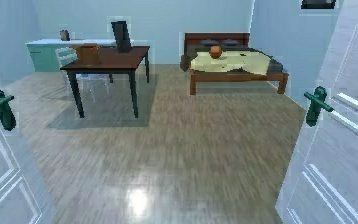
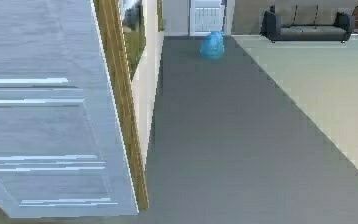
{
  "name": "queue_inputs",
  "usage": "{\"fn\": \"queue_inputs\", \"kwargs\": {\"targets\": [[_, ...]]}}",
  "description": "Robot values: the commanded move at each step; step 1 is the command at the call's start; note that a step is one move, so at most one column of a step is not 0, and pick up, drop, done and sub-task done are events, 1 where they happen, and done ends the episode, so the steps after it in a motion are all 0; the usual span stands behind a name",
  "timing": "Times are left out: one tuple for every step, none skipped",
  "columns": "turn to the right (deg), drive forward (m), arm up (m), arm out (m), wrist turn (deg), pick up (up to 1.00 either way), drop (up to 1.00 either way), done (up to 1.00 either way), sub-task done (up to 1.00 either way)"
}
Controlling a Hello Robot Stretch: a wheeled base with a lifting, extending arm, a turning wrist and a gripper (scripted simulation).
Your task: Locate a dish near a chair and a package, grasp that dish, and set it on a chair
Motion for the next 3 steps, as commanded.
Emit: {"fn": "queue_inputs", "kwargs": {"targets": [[0.0, 1.0, 0.0, 0.0, 0.0, 0.0, 0.0, 0.0, 0.0], [0.0, 1.0, 0.0, 0.0, 0.0, 0.0, 0.0, 0.0, 0.0], [3.0, 0.0, 0.0, 0.0, 0.0, 0.0, 0.0, 0.0, 0.0]]}}
